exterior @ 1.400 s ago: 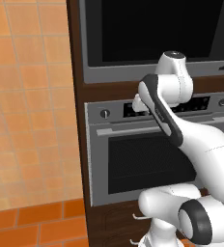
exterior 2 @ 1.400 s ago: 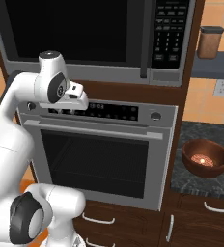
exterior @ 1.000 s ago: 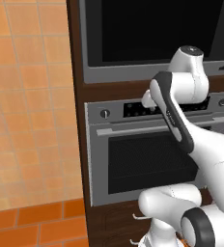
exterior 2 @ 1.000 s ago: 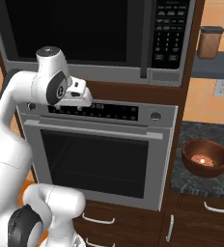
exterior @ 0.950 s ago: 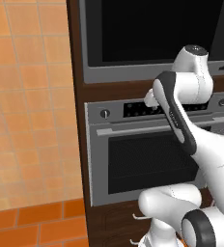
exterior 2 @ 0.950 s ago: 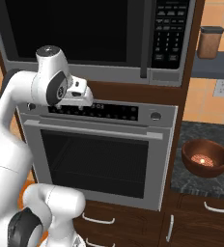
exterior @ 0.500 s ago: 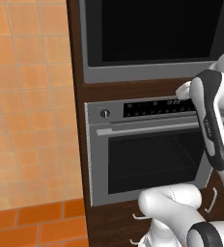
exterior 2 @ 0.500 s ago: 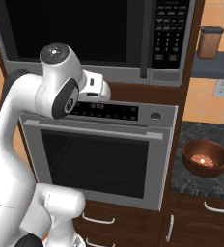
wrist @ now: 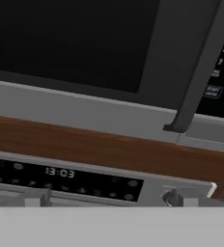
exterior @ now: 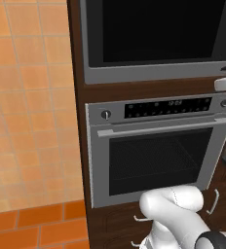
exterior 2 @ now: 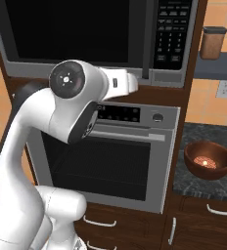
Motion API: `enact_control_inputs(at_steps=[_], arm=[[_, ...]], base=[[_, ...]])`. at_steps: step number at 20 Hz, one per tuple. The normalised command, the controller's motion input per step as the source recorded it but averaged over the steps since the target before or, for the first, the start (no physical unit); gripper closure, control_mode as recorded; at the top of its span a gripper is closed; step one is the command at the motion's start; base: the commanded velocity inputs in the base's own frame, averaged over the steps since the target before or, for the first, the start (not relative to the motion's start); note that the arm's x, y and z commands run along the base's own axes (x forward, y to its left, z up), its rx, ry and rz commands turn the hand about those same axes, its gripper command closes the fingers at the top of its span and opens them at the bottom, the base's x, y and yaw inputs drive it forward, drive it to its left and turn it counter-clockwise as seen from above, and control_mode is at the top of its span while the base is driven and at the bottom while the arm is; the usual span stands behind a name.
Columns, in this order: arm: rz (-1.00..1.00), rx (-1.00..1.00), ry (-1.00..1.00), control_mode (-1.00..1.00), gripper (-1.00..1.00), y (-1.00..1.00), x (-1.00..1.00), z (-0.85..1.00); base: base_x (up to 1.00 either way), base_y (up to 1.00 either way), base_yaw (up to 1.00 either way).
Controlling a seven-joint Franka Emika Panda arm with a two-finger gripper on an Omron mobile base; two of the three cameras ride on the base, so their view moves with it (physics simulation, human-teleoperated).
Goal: Open the microwave, place the bowl with waffle inside the microwave, then close the microwave door and turn it on.
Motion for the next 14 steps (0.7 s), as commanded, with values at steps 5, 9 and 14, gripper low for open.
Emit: enact_control_inputs(at_steps=[5, 9, 14], arm=[[-0.01, -0.09, -0.30, -1.00, -1.00, -0.32, -0.04, 0.37], [-0.01, 0.04, -0.02, -1.00, -1.00, -0.16, 0.00, 0.01], [0.00, 0.03, 0.01, -1.00, -1.00, -0.03, 0.08, 0.02]], base=[[0.00, 0.00, 0.00], [0.00, 0.00, 0.00], [0.00, 0.00, 0.00]])
